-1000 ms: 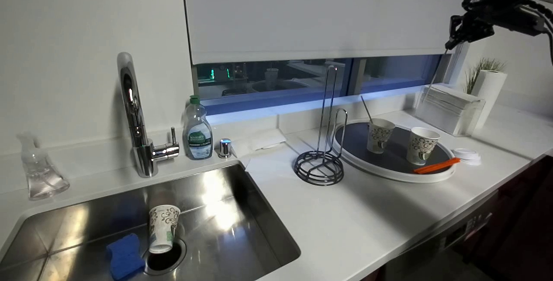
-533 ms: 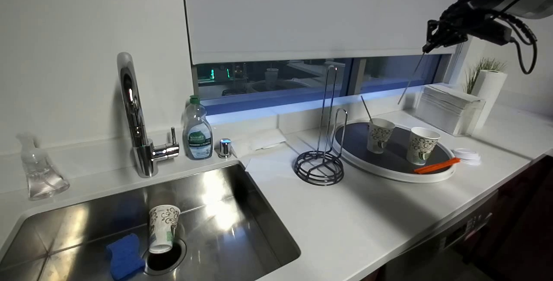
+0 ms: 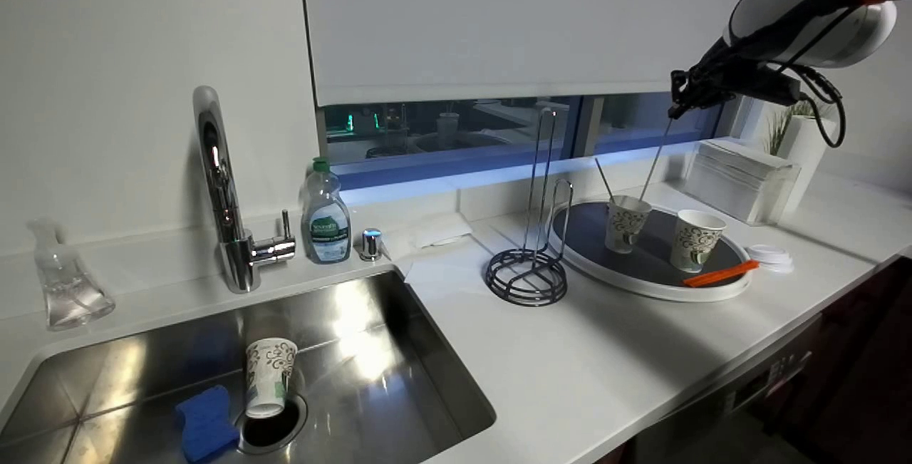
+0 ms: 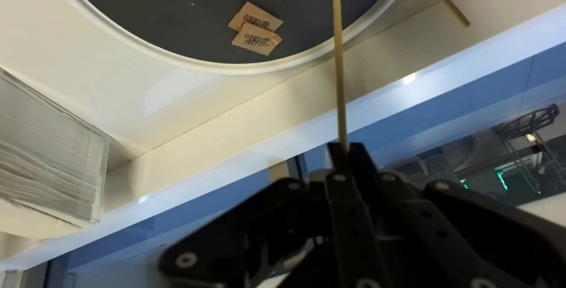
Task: Move the cup on the right to the left then exchange the stirrers in the coffee cups.
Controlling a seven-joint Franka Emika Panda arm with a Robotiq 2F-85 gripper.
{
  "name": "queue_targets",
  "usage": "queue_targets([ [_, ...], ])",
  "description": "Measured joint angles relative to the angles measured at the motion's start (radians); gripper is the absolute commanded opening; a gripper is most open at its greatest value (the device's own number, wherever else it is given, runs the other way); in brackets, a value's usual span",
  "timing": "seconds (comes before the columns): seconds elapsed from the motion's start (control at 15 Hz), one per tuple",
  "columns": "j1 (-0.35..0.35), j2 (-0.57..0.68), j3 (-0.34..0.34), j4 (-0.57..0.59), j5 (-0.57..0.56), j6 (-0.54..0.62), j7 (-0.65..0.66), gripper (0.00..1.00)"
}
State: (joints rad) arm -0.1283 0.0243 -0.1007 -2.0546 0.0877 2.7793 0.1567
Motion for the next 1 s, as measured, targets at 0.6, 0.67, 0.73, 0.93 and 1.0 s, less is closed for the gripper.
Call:
queue_targets([
  [0.6,0.030,0.089,0.002,-0.001,-0.120,0.047,0.087,0.51],
  [0.67,0.033,0.092,0.002,-0.001,-0.129,0.047,0.093,0.58],
  [0.73,0.036,0.094,0.002,-0.001,-0.138,0.047,0.097,0.66],
  [0.93,0.039,0.094,0.002,-0.001,-0.155,0.047,0.101,0.88],
  [1.0,0.039,0.094,0.002,-0.001,-0.156,0.047,0.101,0.95],
])
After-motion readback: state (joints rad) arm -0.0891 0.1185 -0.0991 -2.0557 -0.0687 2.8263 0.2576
